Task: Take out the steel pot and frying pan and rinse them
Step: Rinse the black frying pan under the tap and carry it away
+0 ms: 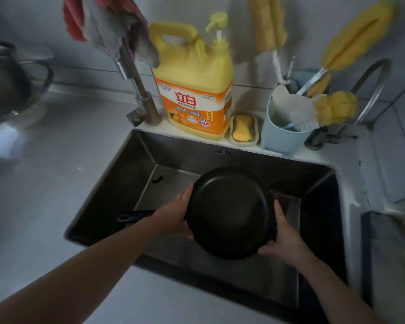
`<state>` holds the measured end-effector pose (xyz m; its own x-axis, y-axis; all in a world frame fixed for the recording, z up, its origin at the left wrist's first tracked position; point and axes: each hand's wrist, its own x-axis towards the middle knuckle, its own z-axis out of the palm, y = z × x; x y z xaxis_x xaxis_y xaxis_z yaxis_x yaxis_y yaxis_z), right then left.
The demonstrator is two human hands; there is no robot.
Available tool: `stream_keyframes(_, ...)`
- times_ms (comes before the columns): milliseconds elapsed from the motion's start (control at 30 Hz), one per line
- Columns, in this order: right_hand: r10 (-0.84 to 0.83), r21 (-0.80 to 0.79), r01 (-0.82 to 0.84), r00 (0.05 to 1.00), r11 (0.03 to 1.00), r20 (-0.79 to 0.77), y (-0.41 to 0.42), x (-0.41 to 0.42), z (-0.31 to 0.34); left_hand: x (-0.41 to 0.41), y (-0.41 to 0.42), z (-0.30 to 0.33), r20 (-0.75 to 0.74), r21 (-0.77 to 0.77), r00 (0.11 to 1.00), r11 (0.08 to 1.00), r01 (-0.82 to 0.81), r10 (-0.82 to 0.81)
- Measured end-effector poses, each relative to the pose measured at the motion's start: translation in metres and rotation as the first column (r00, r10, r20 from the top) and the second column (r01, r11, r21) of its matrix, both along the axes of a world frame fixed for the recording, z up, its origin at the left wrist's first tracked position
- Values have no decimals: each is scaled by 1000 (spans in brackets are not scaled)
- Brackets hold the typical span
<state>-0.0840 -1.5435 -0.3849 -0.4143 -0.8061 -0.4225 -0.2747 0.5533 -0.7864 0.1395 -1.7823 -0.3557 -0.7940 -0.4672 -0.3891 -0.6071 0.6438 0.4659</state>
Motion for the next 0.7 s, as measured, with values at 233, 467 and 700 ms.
stream_keyframes(233,10,-172,-51,974,984,-227,7,13,52,19,22,51,-160,-165,984,981,-107,80)
stream_keyframes(467,-215,-457,-56,828,888,-518,10,20,133,34,38,122,-439,-459,898,847,-268,46)
stream_keyframes(700,-412,-620,-310,529,720,-742,-5,14,238,33,26,207,-612,-589,787,709,-387,-79)
